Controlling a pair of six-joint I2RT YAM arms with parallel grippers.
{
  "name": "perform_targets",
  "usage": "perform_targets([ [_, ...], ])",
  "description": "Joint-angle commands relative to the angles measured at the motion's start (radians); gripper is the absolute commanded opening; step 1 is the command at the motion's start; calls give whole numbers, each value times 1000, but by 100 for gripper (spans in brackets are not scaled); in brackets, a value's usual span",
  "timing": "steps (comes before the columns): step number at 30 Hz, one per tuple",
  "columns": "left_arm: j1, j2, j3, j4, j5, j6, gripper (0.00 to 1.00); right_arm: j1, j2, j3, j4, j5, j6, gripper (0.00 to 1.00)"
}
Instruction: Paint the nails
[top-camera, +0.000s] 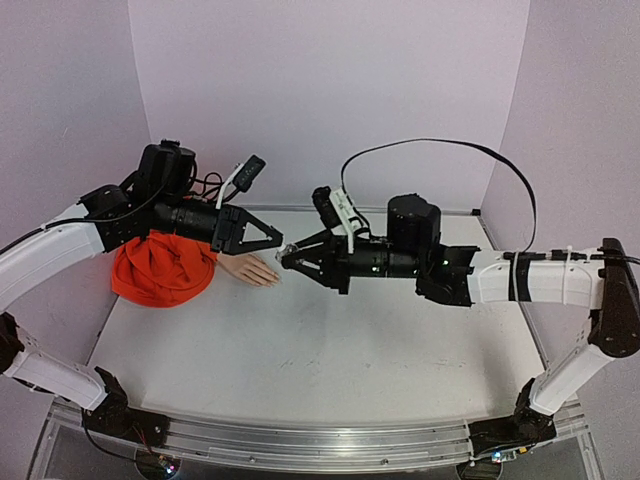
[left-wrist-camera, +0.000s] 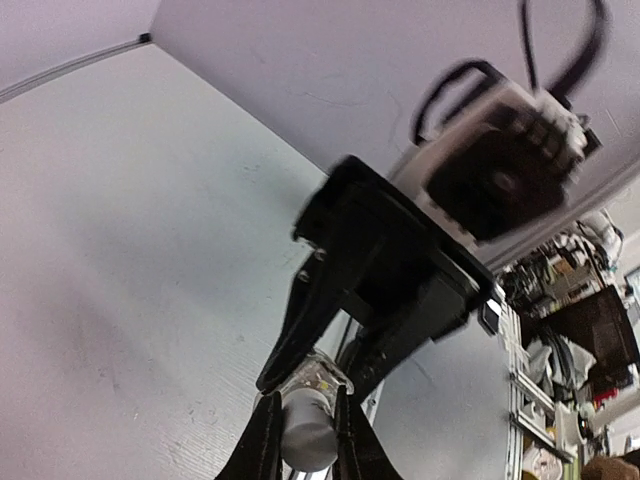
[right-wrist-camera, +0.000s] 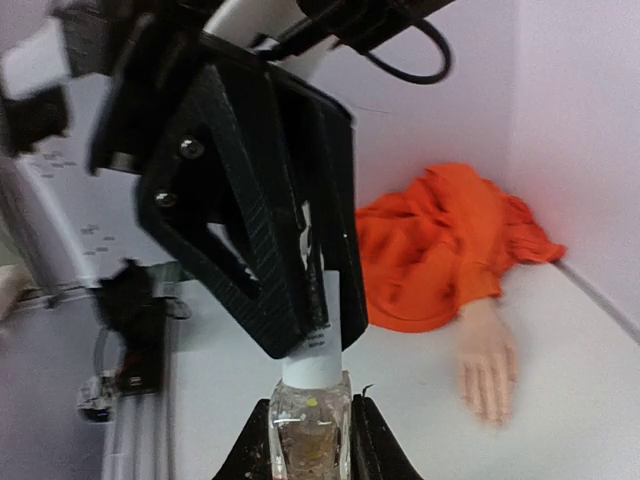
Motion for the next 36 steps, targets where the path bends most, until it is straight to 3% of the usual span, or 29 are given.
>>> perform_targets([
  [1, -28, 0, 65, 34, 256, 147, 0, -47, -55, -14, 295, -673, 136, 0],
  [9, -30, -7, 71, 32, 168, 103, 0, -46, -57, -64, 268, -439, 132, 0],
  [10, -30, -11, 68, 24, 142, 99, 0, -47, -52, -57, 233, -382, 119, 10],
  [13, -30, -16, 73, -38, 5, 99, 0, -48, -29, -22, 34, -132, 72, 66],
  [15, -30, -6, 77, -96, -118, 92, 0, -47, -17, -16, -76, 44, 49, 87],
  [17, -30, 15, 68, -135, -214, 73, 0, -49, -25, -46, -141, 182, 39, 97],
  [23, -98, 89, -38, -131, -453, 24, 0, -108, -160, -197, -265, 513, 103, 98],
  [31, -329, 282, -48, -93, -838, -39, 0, -272, -386, -353, -342, 627, 193, 98],
  [36, -425, 400, -45, -44, -901, -75, 0, -280, -445, -362, -356, 649, 197, 98],
])
